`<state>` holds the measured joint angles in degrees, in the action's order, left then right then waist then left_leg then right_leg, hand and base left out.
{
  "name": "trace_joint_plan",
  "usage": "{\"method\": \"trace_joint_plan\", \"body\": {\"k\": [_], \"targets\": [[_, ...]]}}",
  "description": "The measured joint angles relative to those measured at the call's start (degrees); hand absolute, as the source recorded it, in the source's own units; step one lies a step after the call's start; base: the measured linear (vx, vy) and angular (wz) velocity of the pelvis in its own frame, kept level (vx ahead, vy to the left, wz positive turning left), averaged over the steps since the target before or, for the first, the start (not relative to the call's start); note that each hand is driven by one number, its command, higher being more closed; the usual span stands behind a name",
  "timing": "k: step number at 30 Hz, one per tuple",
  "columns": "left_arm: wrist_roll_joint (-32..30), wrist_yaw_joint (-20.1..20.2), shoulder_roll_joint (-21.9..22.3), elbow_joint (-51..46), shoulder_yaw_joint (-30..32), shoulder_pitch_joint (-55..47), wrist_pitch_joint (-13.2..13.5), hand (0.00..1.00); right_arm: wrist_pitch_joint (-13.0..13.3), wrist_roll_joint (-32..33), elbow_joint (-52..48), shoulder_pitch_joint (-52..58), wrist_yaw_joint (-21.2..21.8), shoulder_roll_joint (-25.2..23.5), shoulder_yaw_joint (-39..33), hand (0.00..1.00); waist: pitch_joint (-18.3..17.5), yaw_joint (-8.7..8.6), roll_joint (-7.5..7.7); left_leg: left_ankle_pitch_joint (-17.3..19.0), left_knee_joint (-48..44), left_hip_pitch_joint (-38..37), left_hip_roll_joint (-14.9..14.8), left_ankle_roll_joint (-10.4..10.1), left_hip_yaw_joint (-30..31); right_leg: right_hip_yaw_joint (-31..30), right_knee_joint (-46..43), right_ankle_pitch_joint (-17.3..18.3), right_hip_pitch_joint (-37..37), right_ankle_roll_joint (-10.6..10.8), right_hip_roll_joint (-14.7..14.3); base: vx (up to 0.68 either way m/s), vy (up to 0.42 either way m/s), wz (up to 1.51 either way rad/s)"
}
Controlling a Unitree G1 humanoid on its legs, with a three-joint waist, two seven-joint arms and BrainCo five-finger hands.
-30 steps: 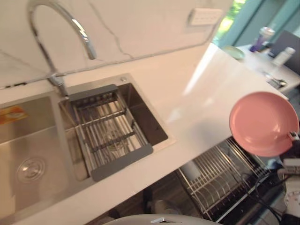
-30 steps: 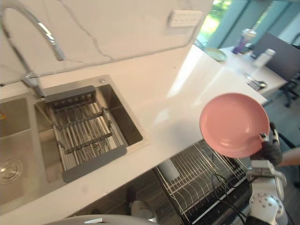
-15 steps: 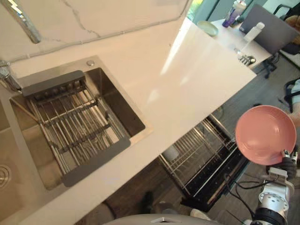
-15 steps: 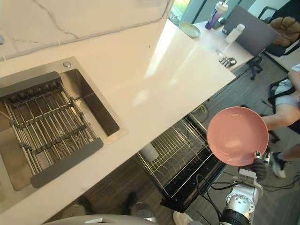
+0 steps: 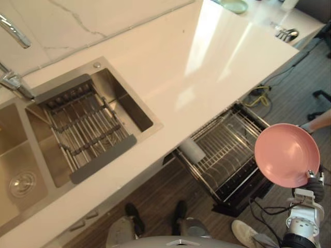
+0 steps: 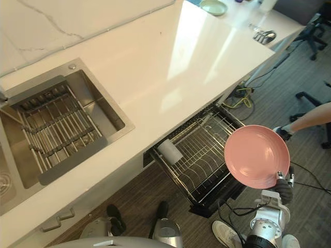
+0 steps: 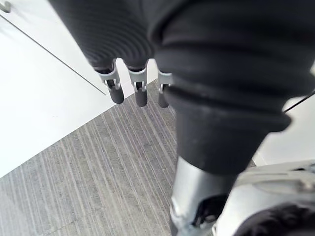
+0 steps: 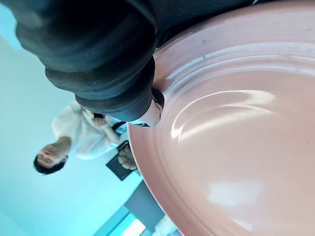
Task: Walk over to the sink, pick up the cup, carry it to the dishwasher, place the cup inside the dishwasher, then close the dishwasher door
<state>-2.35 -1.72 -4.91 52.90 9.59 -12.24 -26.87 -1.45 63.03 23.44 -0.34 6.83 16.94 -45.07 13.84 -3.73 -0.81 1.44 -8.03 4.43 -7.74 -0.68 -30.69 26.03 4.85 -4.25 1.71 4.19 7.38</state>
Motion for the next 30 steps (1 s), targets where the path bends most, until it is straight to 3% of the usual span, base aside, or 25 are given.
{"method": "trace_joint_plan", "body": {"k": [3, 10, 19, 22, 26, 30], "targets": [[-0.1, 2.1, 0.1, -0.2, -1.0, 0.7, -1.6, 0.0, -0.3, -2.8, 0.0, -1.0, -0.2, -0.3, 2.9, 1.0, 0.5, -0.02, -1.73, -0.4, 1.1, -1.8, 1.0, 0.3, 0.7, 0.5, -0.4, -0.3, 1.6, 0.6, 0.5, 0.05, 0.06, 0.13], [-0.1, 3.5, 0.0, 0.1, -3.2, 2.2, -2.3, 0.0, -1.2, -8.4, 0.3, -2.9, -3.4, -0.2, 4.6, 1.0, 0.7, 0.12, -3.34, -1.1, 1.6, -2.1, 1.3, 0.3, 2.1, 1.2, -2.4, 1.1, 1.7, 0.7, 0.9, 0.0, 0.041, 0.06], [-0.1, 3.5, 0.6, 0.2, -7.4, 4.4, -2.7, 0.0, -1.3, -16.3, 2.4, -6.9, -13.7, 3.7, 9.6, 1.0, 3.8, 0.59, -6.66, -2.7, 4.4, -0.2, 2.3, -0.5, 2.5, 0.4, -8.4, 3.3, -4.3, 0.4, 2.9, -0.06, 0.056, 0.0], [-0.1, 3.9, 0.7, 0.1, -8.1, 5.6, -3.4, 0.0, -1.3, -17.1, 2.3, -8.2, -15.8, 5.4, 11.3, 1.0, 4.8, 0.66, -7.57, -3.0, 4.8, 1.0, 2.5, 0.0, 2.0, -0.3, -13.4, 5.3, -8.0, 0.1, 4.3, -0.02, 0.045, -0.06], [0.0, 4.7, -0.2, -0.1, -9.9, 7.2, -3.5, 0.0, -1.3, -18.4, 0.9, -11.0, -17.4, 8.3, 12.9, 1.0, 6.6, 0.83, -7.2, -3.9, 5.1, 2.7, 3.2, 0.4, 0.9, -1.7, -22.0, 9.0, -14.0, -0.2, 6.8, 0.01, -0.008, -0.04], [0.9, 4.6, -1.0, -0.8, -10.9, 9.9, -4.0, 0.0, -1.5, -18.5, -1.5, -15.7, -19.5, 11.0, 13.7, 1.0, 9.2, 0.78, -7.8, -5.3, 5.1, 4.5, 4.1, 0.8, 0.7, -2.8, -30.1, 13.1, -19.7, -0.9, 9.6, 0.0, -0.085, 0.06]]}}
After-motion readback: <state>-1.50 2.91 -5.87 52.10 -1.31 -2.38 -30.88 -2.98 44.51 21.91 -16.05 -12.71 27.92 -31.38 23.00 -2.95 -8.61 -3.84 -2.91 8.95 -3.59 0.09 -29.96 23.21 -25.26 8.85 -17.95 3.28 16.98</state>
